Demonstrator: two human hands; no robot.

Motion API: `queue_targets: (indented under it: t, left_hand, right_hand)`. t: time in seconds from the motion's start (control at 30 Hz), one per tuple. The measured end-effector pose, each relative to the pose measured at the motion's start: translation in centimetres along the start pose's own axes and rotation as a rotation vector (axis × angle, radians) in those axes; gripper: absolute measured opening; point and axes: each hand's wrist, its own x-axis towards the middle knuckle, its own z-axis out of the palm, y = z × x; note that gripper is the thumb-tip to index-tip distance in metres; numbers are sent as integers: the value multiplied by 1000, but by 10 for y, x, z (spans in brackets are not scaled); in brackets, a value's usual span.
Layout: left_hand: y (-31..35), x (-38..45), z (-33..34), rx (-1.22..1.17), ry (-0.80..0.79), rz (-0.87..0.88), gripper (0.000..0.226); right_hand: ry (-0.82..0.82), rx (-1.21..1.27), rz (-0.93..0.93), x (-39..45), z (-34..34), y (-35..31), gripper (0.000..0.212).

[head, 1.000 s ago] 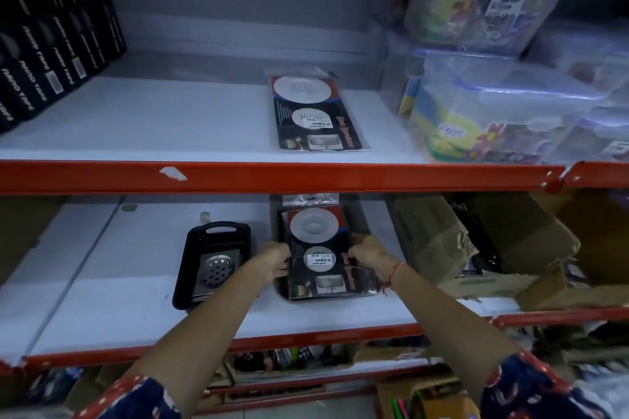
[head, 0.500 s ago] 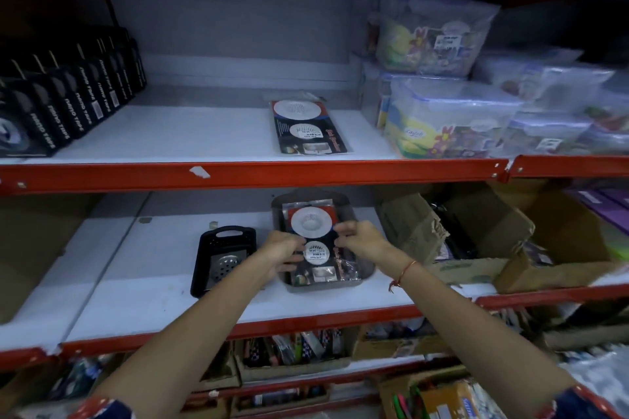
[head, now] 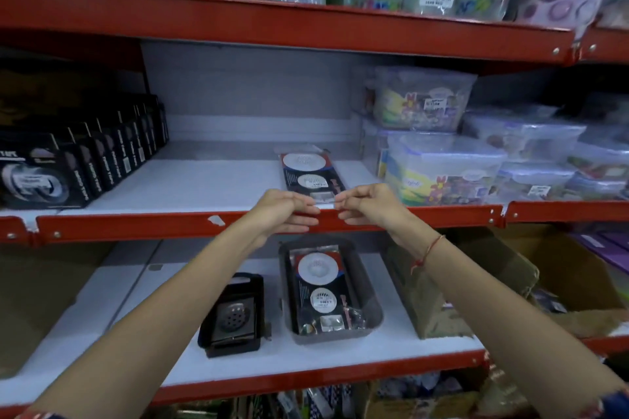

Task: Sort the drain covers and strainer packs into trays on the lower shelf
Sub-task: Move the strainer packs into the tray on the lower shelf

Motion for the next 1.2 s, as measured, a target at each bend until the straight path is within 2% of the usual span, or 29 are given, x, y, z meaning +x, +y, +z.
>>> queue_targets:
  t: [0.13, 0.27, 0.37, 0.43, 0.5, 0.6, 0.67, 0.77, 0.83, 0.9, 0.97, 1.03, 1.1, 1.2]
  left_hand:
    - [20, 31, -19, -51, 171, 4, 18]
    - [26, 74, -35, -60, 341, -66, 16]
    - [25, 102, -43, -15, 406, -130, 29]
    - [24, 117, -45, 4, 425, -161, 24]
    - [24, 131, -45, 5, 432, -191, 17]
    - [21, 147, -44, -40, 403, -214, 9]
    - [18, 153, -43, -56, 367, -232, 14]
    - [15, 157, -44, -47, 343, -222, 23]
    - [17, 154, -44, -43, 356, -195, 18]
    - [23, 145, -44, -50, 372, -170, 6]
    - [29, 134, -42, -77, 363, -138, 7]
    - [33, 118, -40, -98, 340, -99, 16]
    - [34, 98, -36, -102, 310, -73, 10]
    - [28, 68, -28, -159, 249, -43, 35]
  right_hand:
    - [133, 40, 24, 38, -7, -8, 17]
    - [253, 39, 91, 91, -12, -4, 18]
    - [317, -1, 157, 132, -15, -2, 23]
    - [350, -79, 218, 154, -15, -1, 14]
    - [345, -108, 260, 168, -13, 1, 3]
    - [254, -51, 299, 181, -7, 9, 20]
    - [228, -18, 287, 186, -3, 14, 27]
    - [251, 30, 261, 189, -3, 17, 25]
    - [240, 102, 263, 185, -6, 15, 16]
    - [221, 161, 275, 174, -9, 10, 22]
    - [196, 224, 267, 159, -13, 6, 20]
    - [184, 294, 240, 141, -16, 3, 25]
    - [184, 325, 214, 118, -20, 0, 23]
    - [190, 335, 212, 81, -25, 0, 18]
